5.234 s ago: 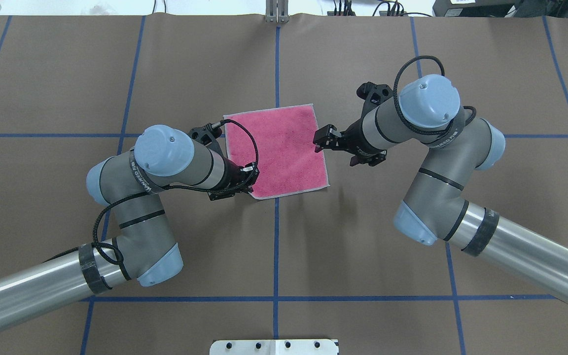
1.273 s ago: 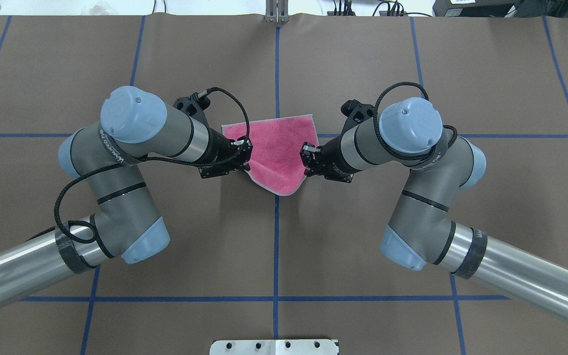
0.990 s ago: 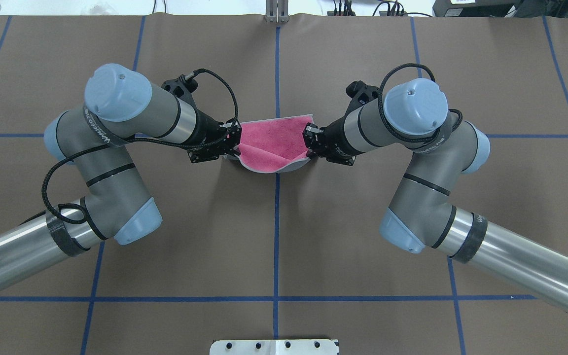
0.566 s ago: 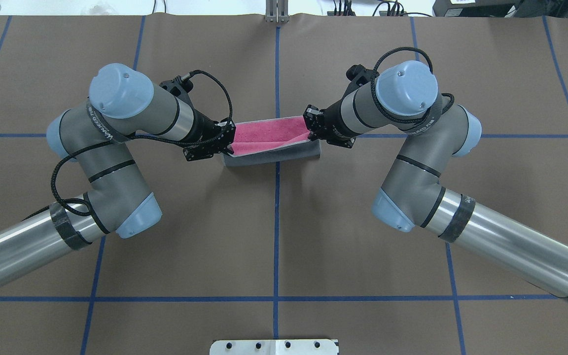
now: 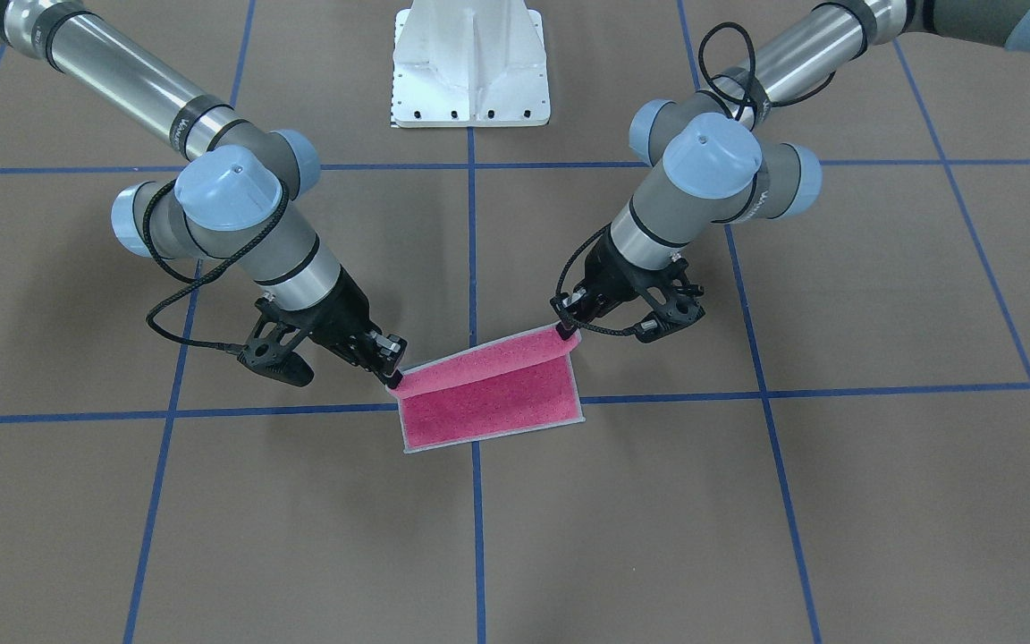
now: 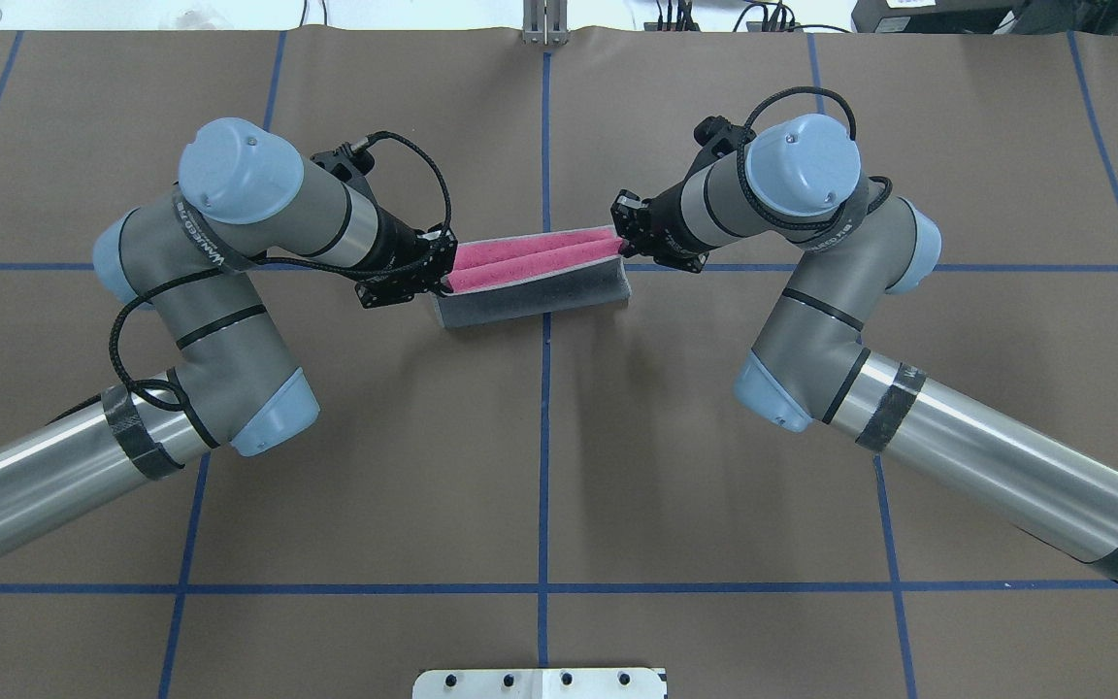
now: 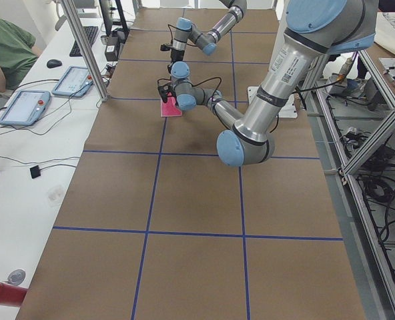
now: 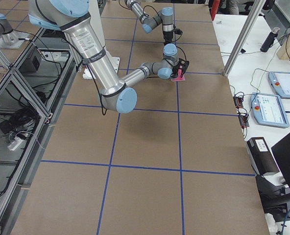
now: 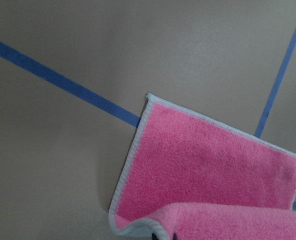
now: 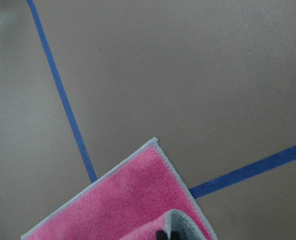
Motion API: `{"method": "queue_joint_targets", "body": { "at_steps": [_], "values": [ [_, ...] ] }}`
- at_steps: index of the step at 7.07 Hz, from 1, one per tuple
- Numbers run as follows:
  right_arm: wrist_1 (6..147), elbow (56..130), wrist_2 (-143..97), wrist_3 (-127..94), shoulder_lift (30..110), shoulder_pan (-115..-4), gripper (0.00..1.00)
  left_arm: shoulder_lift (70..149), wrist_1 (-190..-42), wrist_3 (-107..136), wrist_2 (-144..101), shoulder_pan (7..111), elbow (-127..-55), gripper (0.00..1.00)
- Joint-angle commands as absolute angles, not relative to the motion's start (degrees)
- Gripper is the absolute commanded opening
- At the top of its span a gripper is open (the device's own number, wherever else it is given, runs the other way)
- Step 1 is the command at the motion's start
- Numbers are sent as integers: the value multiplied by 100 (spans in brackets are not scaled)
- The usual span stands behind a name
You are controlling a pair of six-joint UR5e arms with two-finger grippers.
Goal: Fold towel twice with both arms
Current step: 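Lay the folded edge down and open both grippers, raising them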
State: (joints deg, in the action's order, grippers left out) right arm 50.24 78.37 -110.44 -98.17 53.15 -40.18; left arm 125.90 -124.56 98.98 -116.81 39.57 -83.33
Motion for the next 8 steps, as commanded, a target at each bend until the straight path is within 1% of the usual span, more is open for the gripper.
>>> {"method": "queue_joint_targets", "body": {
  "at_steps": [1, 4, 6, 8],
  "values": [
    [5010, 7796, -11039, -9817, 5204, -4034, 0, 12831, -12454, 9914, -11672, 3973, -8000, 0],
    [5019, 7639, -10943, -9817, 5072, -4017, 0, 13017, -12454, 9949, -11452, 3973, -7656, 0],
    [5010, 7367, -10864, -9817, 4853, -4017, 0, 13008, -12454, 9949, -11452, 3973, -7629, 0],
    [5010, 7339, -10794, -9817, 4852, -4017, 0, 13017, -12454, 9967, -11383, 3973, -7620, 0]
  ]
}}
